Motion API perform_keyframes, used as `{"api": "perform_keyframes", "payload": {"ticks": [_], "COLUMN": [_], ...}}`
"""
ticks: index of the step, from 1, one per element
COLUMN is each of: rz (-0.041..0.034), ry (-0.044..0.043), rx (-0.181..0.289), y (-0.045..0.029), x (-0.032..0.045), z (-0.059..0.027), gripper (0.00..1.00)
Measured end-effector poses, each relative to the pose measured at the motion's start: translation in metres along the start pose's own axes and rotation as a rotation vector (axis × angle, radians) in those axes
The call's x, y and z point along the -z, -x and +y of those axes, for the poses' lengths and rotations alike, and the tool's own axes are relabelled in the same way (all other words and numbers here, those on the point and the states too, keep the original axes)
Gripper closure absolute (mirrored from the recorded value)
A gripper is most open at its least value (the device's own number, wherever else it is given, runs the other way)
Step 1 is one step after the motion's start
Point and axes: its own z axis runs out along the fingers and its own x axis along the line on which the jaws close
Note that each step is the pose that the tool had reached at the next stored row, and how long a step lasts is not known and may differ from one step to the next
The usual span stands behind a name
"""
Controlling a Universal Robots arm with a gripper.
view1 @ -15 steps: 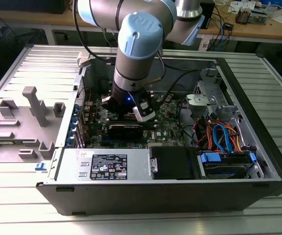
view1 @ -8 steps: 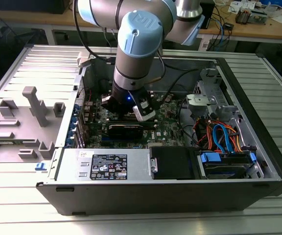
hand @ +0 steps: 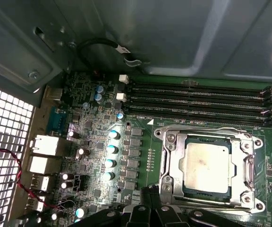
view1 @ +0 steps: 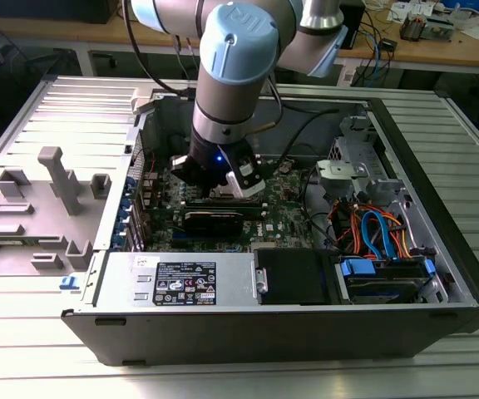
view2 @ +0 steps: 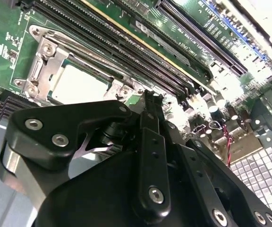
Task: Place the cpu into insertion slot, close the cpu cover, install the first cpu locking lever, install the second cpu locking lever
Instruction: 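Install the second cpu locking lever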
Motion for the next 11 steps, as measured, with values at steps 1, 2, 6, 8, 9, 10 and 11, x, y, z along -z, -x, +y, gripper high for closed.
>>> {"api": "perform_keyframes", "payload": {"ticks": [1, 2, 6, 8, 9, 10, 11], "rz": [-0.0005, -0.0008, -0.0012, -0.0011, -0.0011, -0.001, -0.001], "ry": [-0.0025, -0.0042, -0.0067, -0.0069, -0.007, -0.007, -0.007], "rx": [0.0, 0.0, -0.001, -0.001, -0.001, -0.001, -0.001], "y": [-0.0001, -0.0001, -0.0004, -0.0005, -0.0005, -0.0005, -0.0006], "x": [0.0006, 0.0011, 0.0039, 0.0044, 0.0046, 0.0047, 0.0051], "z": [0.0002, 0.0004, 0.0012, 0.0012, 0.0013, 0.0013, 0.0014], "gripper": [0.89, 0.89, 0.89, 0.89, 0.89, 0.89, 0.89]}}
